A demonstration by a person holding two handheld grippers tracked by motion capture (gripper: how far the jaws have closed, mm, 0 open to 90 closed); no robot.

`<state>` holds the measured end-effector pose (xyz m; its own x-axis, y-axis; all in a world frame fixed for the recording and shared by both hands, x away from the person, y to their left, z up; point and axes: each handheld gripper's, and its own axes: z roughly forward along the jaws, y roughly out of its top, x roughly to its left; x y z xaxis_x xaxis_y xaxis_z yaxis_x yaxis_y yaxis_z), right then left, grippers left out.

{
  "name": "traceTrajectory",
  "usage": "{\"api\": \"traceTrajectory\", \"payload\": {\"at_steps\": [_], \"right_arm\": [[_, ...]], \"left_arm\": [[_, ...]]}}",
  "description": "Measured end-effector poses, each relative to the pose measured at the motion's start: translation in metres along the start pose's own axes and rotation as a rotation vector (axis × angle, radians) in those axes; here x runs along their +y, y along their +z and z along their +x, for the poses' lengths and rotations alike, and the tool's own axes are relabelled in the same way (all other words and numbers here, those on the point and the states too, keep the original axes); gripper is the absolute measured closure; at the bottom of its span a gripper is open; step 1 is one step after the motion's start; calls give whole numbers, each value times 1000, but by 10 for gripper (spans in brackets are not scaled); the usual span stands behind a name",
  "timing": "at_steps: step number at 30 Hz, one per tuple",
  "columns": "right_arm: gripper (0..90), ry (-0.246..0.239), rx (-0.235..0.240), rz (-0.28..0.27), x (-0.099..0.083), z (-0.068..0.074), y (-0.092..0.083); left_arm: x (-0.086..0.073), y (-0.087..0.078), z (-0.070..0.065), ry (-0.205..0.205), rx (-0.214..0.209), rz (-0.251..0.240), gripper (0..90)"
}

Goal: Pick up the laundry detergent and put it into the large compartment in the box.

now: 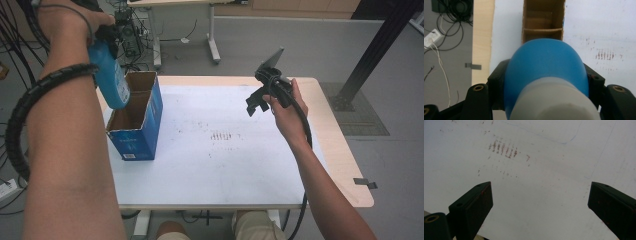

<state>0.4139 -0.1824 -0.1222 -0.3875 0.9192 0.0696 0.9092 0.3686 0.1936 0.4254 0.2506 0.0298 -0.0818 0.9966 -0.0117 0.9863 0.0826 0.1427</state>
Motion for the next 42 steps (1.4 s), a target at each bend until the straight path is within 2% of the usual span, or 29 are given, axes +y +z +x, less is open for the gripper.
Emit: {"api": "traceTrajectory", "payload": {"at_steps": [3,4,8,10,11,13,15,16,17,20,21,22,23,27,35,42], "right_arm": [[55,2,-1,3,1,0,1],[55,2,-1,3,1,0,1],[55,3,3,3,0,0,3],[55,5,4,9,1,0,4],[55,4,4,10,1,0,5],[55,-1,3,8,1,1,6],[56,1,3,9,2,2,6],[55,0,4,9,2,2,6],[55,1,5,10,2,2,6],[55,-4,1,8,1,3,7],[55,0,-1,9,2,4,7],[55,0,-3,9,1,4,7],[55,1,-6,9,1,5,7],[55,-6,-5,12,2,6,8],[55,-5,-9,17,2,8,11],[55,-2,-12,24,2,7,13]], "left_arm": [[-1,14,0,4,1,5,376],[-1,14,0,4,1,5,376],[0,38,0,5,-2,28,376],[-1,43,1,9,-6,26,376],[-1,52,2,9,-13,31,376],[-4,61,1,11,-13,23,376],[-3,71,0,14,-10,38,376],[-3,71,0,14,-10,38,376],[-6,81,-1,9,-8,32,376],[-9,96,-2,11,-4,34,376],[-9,96,-2,11,-4,34,376],[-10,106,-3,16,-1,42,376],[-10,106,-3,16,-1,42,376],[-15,129,-8,33,1,49,376],[-18,153,-16,64,6,55,376],[-22,173,-17,75,13,66,376]]}}
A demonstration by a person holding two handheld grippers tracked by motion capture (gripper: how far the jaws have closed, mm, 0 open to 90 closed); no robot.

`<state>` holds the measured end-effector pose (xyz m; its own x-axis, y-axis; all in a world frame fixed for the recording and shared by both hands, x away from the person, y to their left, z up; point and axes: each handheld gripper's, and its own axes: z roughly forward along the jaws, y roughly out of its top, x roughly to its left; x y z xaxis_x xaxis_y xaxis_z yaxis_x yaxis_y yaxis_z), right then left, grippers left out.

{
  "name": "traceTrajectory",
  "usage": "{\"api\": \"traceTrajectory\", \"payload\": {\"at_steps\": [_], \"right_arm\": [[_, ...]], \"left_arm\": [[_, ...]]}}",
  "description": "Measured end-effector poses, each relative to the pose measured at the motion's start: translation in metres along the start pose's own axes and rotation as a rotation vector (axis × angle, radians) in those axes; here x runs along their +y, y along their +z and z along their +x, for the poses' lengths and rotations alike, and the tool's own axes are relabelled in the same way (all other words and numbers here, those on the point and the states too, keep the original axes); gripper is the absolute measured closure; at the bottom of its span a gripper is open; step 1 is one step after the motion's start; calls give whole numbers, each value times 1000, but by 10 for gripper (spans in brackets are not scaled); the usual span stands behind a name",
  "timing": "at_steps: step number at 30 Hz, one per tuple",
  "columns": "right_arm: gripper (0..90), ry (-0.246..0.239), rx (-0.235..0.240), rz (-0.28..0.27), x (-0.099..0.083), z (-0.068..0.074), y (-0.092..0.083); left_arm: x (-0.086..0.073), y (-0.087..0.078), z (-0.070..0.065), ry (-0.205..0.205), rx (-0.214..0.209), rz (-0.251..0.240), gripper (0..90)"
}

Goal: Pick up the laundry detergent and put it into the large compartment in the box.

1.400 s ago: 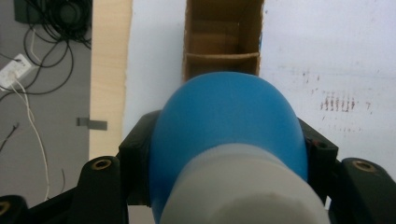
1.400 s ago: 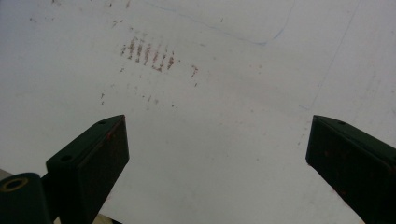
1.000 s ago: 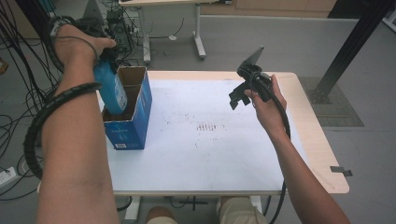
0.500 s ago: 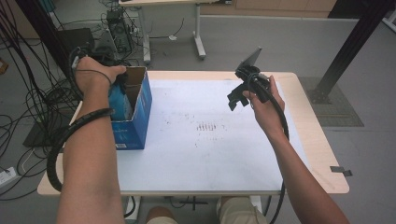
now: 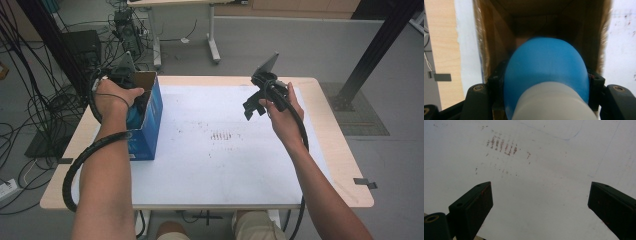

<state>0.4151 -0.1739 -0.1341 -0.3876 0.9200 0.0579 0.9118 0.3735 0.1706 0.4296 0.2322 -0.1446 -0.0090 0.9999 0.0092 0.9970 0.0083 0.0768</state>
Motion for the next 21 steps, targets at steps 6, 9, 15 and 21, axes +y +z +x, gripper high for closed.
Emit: {"api": "traceTrajectory", "payload": {"at_steps": [6,9,15,21], "right_arm": [[56,6,-4,3,-1,-2,1],[55,4,-3,3,-1,-3,2],[55,4,-4,6,0,-2,4],[55,9,-3,11,1,-2,5]], "left_arm": [[0,11,2,8,2,20,376],[-2,17,3,10,1,16,375],[-1,18,2,19,2,20,374],[0,18,5,15,-5,20,374]]}}
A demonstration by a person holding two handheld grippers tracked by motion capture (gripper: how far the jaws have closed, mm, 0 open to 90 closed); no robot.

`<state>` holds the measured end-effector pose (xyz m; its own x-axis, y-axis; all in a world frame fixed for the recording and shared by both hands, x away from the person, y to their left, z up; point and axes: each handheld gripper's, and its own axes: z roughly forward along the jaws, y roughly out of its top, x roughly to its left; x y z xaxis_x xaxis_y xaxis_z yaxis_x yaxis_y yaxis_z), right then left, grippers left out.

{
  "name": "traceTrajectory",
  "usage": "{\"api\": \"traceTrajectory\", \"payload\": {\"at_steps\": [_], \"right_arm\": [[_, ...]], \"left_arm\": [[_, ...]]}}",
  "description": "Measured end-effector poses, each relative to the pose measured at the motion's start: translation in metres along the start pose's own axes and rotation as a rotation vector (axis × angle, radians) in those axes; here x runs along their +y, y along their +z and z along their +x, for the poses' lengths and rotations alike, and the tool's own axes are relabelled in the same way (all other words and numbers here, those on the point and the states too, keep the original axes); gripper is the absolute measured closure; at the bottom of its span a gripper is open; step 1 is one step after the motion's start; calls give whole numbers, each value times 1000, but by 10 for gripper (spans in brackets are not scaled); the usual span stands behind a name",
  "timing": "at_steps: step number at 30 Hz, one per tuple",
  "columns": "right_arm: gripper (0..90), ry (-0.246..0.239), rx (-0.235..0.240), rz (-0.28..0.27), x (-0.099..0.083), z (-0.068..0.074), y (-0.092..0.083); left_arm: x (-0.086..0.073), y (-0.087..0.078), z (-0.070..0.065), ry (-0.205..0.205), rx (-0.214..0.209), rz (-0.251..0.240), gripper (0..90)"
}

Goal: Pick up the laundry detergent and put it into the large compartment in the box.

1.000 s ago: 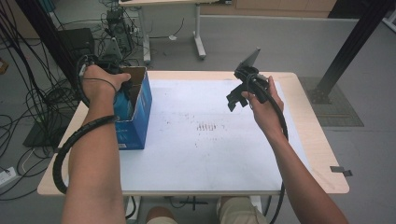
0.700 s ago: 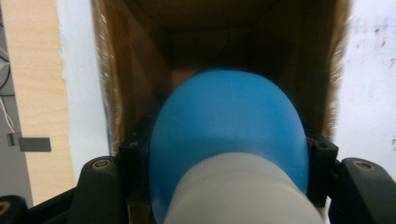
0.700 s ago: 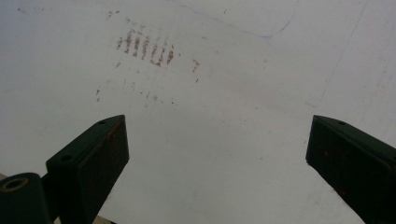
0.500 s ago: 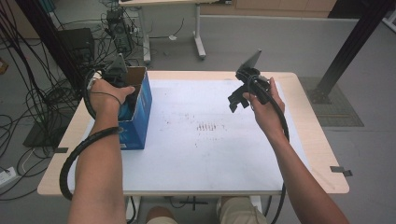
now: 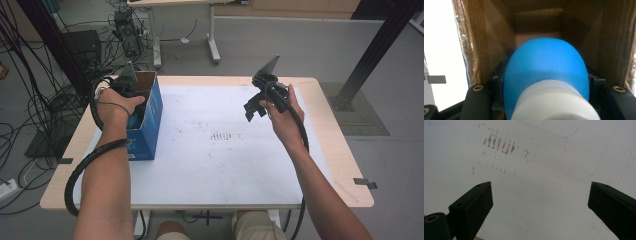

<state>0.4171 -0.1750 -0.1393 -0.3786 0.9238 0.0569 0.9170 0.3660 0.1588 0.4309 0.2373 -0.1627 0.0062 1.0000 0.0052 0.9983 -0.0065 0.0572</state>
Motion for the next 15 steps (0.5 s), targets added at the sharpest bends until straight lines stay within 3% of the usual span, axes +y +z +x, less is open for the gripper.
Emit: {"api": "traceTrajectory", "payload": {"at_steps": [15], "right_arm": [[55,-2,-1,-3,-1,-1,0]], "left_arm": [[1,1,-1,4,1,2,373]]}}
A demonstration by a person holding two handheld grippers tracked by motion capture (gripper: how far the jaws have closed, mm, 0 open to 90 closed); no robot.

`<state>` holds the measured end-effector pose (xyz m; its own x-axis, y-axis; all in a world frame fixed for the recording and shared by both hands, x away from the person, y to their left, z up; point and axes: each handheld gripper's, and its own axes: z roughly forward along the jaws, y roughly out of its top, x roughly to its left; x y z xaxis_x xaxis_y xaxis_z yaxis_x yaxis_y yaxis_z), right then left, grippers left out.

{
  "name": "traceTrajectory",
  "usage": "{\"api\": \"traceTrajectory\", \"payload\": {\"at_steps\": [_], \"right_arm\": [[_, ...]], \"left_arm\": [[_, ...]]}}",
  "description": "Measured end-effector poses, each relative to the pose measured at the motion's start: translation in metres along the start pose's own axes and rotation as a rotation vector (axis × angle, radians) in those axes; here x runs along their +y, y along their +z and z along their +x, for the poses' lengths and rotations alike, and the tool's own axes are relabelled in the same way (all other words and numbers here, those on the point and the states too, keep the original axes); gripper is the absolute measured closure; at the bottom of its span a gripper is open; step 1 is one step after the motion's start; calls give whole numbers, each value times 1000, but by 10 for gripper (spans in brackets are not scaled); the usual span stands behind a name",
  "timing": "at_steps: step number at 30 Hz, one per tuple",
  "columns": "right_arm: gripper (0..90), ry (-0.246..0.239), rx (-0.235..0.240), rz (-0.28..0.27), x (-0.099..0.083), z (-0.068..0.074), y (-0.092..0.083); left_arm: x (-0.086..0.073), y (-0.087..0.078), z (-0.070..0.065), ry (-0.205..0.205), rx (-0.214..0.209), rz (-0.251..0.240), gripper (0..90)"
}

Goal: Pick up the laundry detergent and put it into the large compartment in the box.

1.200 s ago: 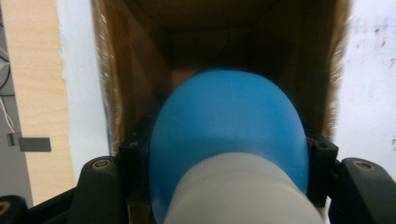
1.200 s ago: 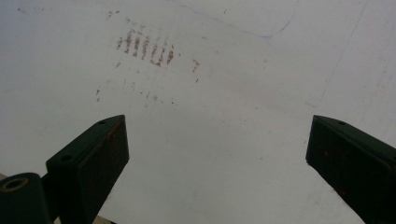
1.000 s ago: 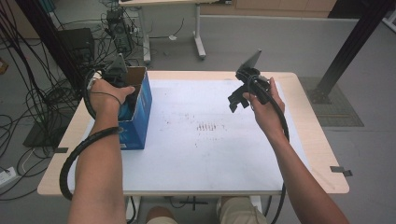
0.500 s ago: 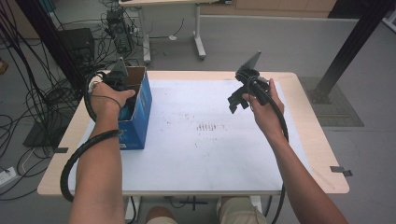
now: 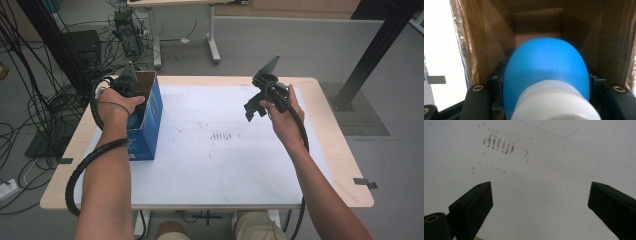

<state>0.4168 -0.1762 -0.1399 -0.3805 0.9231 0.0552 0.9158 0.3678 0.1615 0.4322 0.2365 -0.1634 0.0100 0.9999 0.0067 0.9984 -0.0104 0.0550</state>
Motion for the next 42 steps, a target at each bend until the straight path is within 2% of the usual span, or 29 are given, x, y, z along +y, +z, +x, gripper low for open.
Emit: {"api": "traceTrajectory", "payload": {"at_steps": [42], "right_arm": [[55,1,8,0,0,0,-2]], "left_arm": [[1,0,-1,8,3,5,372]]}}
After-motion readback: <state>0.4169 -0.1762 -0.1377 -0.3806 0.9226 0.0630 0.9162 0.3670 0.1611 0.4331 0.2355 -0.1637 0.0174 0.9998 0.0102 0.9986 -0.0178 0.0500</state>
